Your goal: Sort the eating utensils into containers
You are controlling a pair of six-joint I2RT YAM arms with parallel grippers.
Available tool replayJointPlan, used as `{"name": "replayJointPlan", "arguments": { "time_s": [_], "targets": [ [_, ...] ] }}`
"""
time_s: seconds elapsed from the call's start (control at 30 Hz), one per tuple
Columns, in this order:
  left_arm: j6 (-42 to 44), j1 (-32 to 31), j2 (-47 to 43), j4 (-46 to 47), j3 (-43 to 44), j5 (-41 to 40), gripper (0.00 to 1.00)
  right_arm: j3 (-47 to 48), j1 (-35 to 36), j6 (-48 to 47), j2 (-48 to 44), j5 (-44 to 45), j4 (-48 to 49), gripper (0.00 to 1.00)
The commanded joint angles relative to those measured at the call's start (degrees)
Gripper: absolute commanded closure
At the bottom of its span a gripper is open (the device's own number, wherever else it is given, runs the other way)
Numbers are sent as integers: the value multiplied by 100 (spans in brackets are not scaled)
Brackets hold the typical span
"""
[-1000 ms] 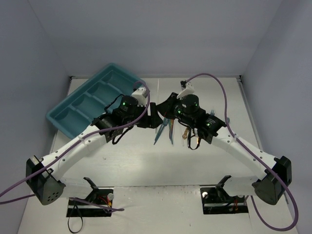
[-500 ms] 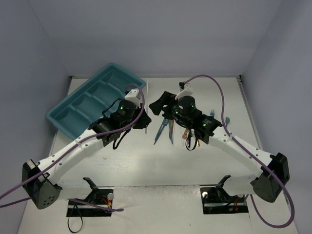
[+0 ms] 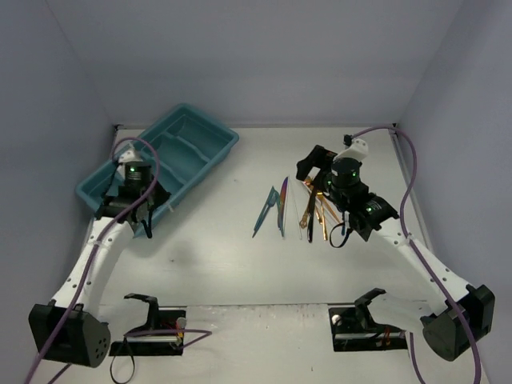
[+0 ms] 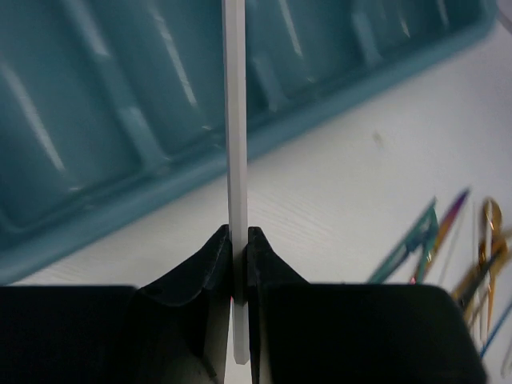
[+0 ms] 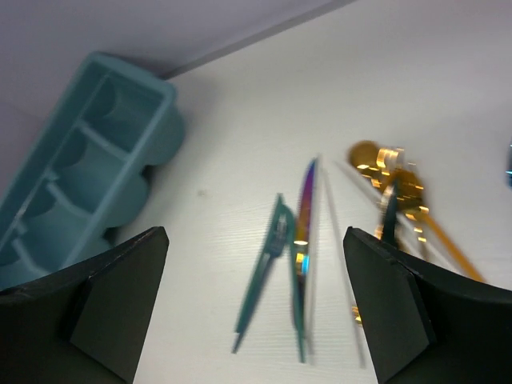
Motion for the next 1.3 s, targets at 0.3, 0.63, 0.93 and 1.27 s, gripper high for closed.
{"name": "replayJointPlan", "arguments": {
  "time_s": [0.3,0.63,0.93,1.27],
  "targets": [
    [196,2267,1747,227,550,-136,93,-668,-529,-823,-655,451,-492,11],
    [240,2279,1761,-13,526,-248,41,-900,-1120,-1077,-642,510,-714,11],
    [678,2097,626,-86,599,482,34,-1041,-2044,-986,26,740,-973,13],
    [1956,564,89,-629,1110,1536,34,-602,-2704,-965,1542,498,-903,16]
  ]
}}
